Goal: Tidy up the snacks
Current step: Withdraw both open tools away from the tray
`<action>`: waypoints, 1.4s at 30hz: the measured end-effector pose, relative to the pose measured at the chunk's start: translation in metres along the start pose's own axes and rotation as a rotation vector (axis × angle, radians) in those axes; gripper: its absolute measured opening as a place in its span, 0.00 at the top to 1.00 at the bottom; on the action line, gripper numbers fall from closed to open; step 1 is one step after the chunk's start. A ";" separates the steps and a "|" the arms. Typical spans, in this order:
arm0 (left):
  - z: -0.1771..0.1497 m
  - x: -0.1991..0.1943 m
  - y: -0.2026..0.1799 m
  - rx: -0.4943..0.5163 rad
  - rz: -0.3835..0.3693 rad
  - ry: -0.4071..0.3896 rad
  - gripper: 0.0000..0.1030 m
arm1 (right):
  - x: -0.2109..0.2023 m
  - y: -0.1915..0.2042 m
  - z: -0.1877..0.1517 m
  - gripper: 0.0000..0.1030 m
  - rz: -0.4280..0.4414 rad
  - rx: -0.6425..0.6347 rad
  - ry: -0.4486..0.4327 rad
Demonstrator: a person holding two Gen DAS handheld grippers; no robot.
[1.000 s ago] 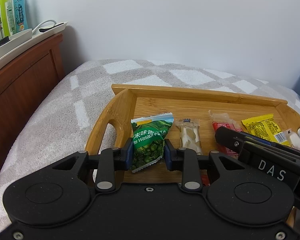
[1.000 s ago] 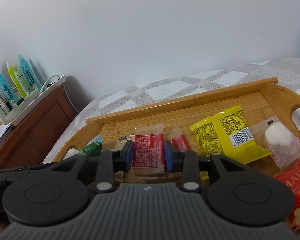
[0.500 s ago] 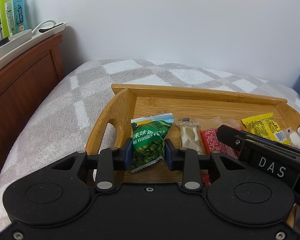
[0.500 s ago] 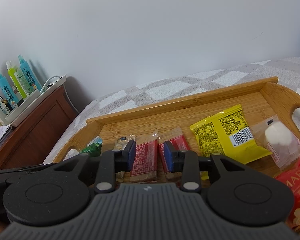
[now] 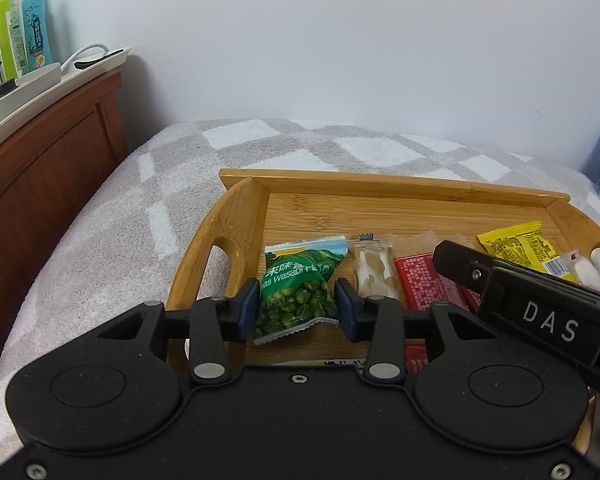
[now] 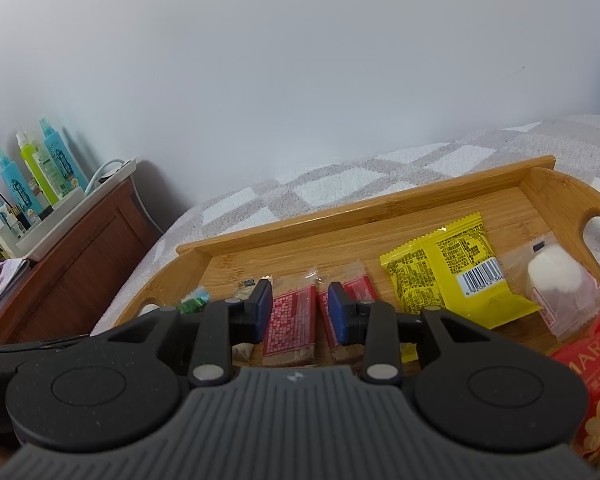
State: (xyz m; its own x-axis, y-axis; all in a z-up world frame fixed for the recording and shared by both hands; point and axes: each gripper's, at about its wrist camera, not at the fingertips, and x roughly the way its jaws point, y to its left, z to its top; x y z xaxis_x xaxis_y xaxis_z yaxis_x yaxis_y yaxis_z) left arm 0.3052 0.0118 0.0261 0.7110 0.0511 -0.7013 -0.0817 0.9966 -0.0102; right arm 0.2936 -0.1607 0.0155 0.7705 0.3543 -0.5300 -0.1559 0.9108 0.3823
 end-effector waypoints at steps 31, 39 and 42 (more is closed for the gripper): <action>-0.028 -0.108 -0.023 0.071 -0.057 -0.072 0.23 | -0.116 -0.012 -0.013 0.24 -0.144 -0.039 -0.145; -0.051 -0.141 -0.024 0.093 -0.062 -0.083 0.19 | -0.154 -0.021 -0.044 0.20 -0.153 -0.045 -0.154; -0.062 -0.152 -0.022 0.083 -0.072 -0.078 0.17 | -0.165 -0.019 -0.055 0.18 -0.157 -0.073 -0.152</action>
State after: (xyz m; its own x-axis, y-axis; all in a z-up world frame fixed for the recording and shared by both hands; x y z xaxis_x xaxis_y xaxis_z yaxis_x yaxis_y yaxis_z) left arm 0.1556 -0.0220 0.0887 0.7655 -0.0190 -0.6432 0.0272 0.9996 0.0028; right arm 0.1356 -0.2249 0.0537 0.8723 0.1760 -0.4563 -0.0669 0.9672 0.2452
